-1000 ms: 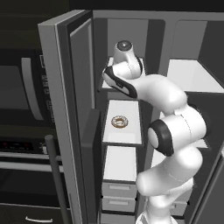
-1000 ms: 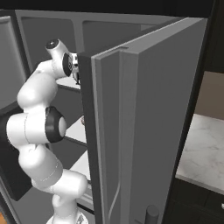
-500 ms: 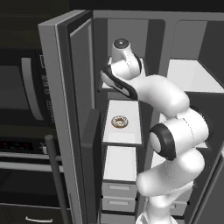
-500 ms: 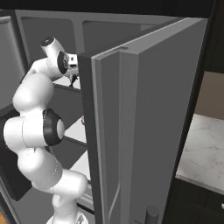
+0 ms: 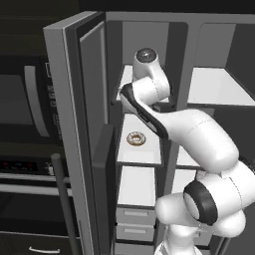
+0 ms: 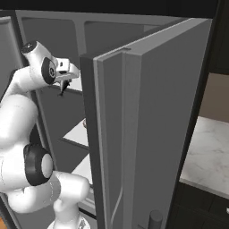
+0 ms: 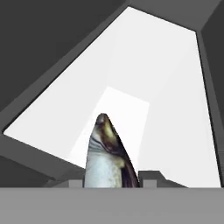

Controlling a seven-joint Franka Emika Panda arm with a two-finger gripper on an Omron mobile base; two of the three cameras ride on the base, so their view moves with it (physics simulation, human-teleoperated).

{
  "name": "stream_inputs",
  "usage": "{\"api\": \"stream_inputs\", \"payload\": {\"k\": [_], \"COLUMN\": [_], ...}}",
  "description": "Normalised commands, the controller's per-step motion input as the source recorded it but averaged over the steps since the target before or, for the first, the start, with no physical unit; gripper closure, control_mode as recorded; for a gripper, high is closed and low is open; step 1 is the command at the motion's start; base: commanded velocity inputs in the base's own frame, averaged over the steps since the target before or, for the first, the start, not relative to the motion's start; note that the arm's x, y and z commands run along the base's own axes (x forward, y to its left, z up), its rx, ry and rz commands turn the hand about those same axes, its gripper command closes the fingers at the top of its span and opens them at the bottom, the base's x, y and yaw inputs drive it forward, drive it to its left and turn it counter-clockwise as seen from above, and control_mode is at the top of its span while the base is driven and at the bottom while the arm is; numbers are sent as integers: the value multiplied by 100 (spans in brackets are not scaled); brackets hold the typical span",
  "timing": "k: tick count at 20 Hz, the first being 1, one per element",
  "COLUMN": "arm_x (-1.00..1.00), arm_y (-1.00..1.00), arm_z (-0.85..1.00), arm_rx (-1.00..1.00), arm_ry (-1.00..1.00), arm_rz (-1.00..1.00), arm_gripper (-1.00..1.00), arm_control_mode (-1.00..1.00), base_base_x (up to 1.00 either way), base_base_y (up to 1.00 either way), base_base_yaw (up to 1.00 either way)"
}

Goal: Pick up the frozen fish from the freezer, place it on any shelf in the fridge, and close the fridge and freezer doors when done.

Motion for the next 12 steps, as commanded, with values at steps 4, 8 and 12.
{"api": "stream_inputs", "payload": {"k": [4, 8, 12], "arm_x": [-100, -100, -92], "arm_y": [-1, -11, -66], "arm_z": [33, 56, 19], "arm_rx": [0, 1, 0], "arm_ry": [-6, 0, -5], "arm_rz": [0, -3, -1], "arm_gripper": [100, 100, 100], "arm_control_mode": [-100, -100, -100], "base_base_x": [0, 0, 0], "base_base_y": [0, 0, 0], "base_base_yaw": [0, 0, 0]}}
